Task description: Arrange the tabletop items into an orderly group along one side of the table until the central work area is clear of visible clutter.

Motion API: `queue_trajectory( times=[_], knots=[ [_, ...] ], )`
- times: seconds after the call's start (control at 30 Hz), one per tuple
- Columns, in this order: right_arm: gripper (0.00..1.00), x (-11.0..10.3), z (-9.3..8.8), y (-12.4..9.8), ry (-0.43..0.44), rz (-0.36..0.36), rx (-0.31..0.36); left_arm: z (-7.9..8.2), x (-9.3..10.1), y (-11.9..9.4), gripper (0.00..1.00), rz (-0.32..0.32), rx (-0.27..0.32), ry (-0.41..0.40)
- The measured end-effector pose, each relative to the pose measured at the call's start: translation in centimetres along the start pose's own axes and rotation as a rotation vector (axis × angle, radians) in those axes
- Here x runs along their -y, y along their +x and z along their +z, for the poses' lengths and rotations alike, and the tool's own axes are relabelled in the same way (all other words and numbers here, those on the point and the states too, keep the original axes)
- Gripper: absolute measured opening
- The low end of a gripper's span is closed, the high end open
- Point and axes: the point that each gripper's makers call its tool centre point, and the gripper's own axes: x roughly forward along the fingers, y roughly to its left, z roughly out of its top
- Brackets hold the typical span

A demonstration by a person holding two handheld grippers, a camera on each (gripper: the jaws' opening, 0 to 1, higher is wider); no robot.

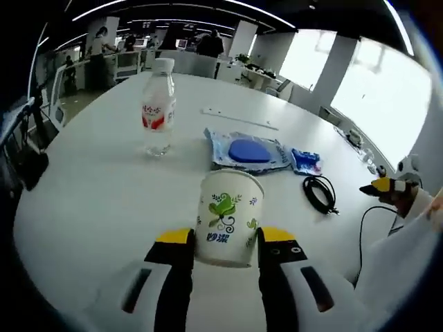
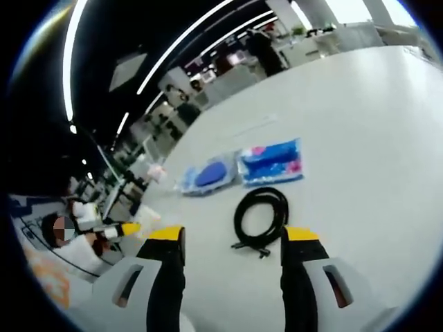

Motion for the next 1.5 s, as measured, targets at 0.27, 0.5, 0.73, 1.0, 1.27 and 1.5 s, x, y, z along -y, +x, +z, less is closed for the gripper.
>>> queue_trajectory(
  times=[0.27, 0.5, 0.73, 1.0, 1.27, 1.5],
  knots=[
    [0.49, -2.1, 0.0, 0.4, 0.027, 0.073, -0.007, 4.6, 5.8, 0.2, 0.34, -0.192, 0.181, -0.143],
    [0.49, -4.8, 1.2, 1.1, 0.039, 0.167, 0.009, 7.2, 11.3, -0.2, 0.34, -0.398, 0.259, -0.224],
    [0.44, -11.2, 4.5, 0.9, 0.027, 0.455, 0.128, 7.2, 17.1, -1.4, 0.34, -0.636, 0.208, -0.198],
    [0.45, -15.6, 4.2, -0.3, 0.050, 0.642, 0.140, 8.3, 20.2, -3.9, 0.34, -0.849, 0.233, -0.235],
    [0.51, -20.1, 5.1, -3.9, -0.016, 0.891, 0.193, 9.0, 23.4, -7.7, 0.33, -1.147, 0.234, -0.335],
    [0.43, -22.4, 4.5, -5.3, -0.127, 0.987, 0.215, 7.4, 25.5, -8.5, 0.32, -1.249, 0.122, -0.302]
  ],
)
